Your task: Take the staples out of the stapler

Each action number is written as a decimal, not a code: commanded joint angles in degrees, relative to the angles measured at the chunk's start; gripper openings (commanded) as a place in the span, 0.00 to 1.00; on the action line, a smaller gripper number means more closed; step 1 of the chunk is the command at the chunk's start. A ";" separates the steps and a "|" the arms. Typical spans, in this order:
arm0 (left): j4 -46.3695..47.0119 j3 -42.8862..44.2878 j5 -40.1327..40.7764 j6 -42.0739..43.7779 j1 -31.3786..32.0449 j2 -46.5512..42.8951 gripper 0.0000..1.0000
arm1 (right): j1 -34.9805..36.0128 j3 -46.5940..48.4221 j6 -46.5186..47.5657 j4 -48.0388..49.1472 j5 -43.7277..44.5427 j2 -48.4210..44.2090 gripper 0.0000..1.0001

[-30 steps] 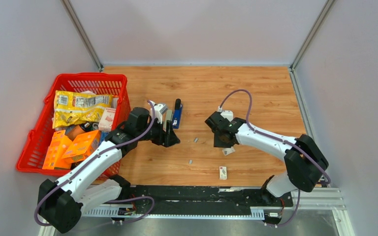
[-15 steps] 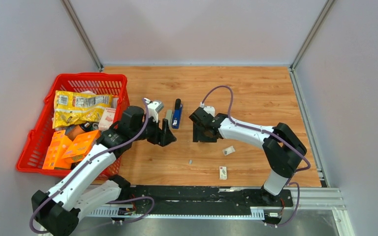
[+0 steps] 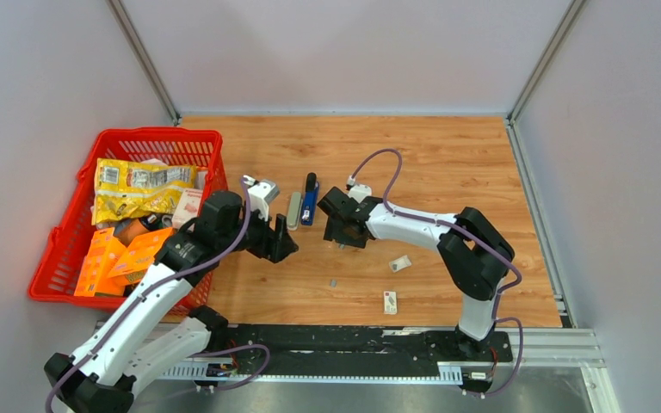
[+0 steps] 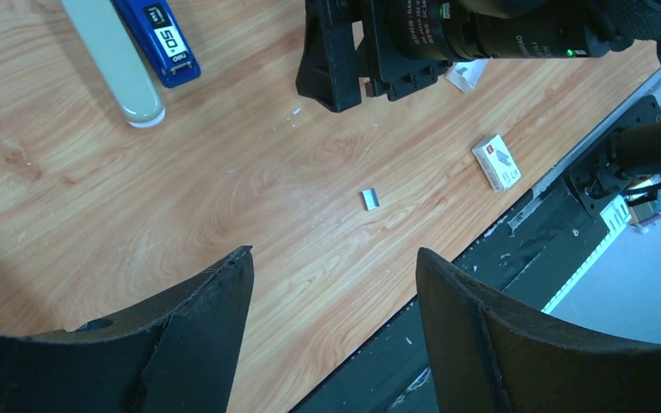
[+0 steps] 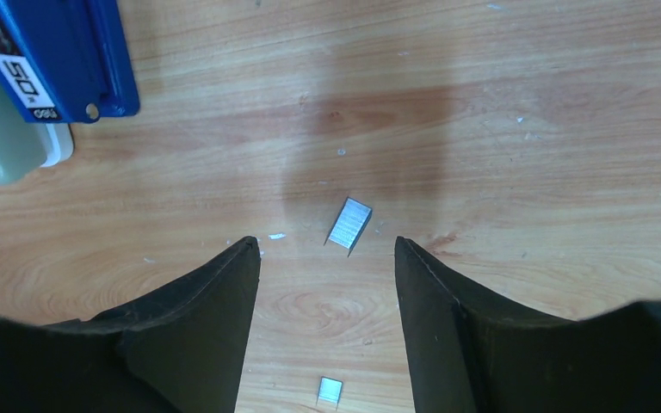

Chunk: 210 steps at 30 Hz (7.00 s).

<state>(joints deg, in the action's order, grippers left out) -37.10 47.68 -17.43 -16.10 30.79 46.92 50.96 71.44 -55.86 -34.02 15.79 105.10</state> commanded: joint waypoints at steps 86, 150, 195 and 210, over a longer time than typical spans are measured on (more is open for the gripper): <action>0.80 -3.12 -2.78 2.91 0.24 -6.05 0.77 | 1.42 -13.25 16.13 -20.47 13.74 -23.98 0.16; 0.36 -3.03 -1.82 3.09 0.15 -4.20 0.77 | -5.35 -21.25 9.89 -8.61 8.64 -15.98 0.18; 0.63 -3.03 1.52 2.83 0.15 -8.51 0.77 | 11.26 -13.62 14.72 -0.61 -3.57 -19.86 0.44; -1.92 -1.80 3.11 4.32 0.24 -12.64 0.77 | 19.88 -4.03 -7.76 -6.05 3.36 -6.49 0.56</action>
<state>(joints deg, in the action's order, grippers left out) -39.18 44.62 -14.20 -13.47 30.79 35.83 69.34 64.36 -54.65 -38.76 15.00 97.23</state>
